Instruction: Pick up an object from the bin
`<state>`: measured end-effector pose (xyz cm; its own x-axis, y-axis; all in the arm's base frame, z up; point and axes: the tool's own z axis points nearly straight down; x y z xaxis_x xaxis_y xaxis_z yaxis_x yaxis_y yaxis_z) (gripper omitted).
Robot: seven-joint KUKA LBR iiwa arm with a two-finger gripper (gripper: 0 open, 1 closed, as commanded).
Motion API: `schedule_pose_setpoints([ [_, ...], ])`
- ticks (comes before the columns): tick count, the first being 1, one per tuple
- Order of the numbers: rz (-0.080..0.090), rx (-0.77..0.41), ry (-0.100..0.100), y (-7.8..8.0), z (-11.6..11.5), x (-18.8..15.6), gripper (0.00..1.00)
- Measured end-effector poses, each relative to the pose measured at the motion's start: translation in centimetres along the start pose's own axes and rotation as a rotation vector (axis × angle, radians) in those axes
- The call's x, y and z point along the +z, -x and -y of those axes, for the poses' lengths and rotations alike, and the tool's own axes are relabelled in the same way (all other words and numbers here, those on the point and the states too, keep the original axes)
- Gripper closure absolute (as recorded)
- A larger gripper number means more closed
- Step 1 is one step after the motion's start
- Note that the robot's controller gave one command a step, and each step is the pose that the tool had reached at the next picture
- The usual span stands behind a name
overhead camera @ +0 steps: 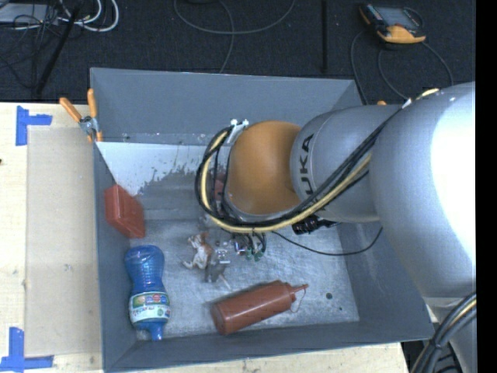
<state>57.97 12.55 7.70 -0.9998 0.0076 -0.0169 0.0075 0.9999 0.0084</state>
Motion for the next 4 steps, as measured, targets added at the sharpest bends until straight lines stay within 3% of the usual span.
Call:
schedule_pose_setpoints([
  [1,-0.006,-0.073,-0.003,0.98,1.96,0.24,1.0],
  [4,-0.013,-0.072,-0.005,0.9,1.97,-0.11,1.0],
])
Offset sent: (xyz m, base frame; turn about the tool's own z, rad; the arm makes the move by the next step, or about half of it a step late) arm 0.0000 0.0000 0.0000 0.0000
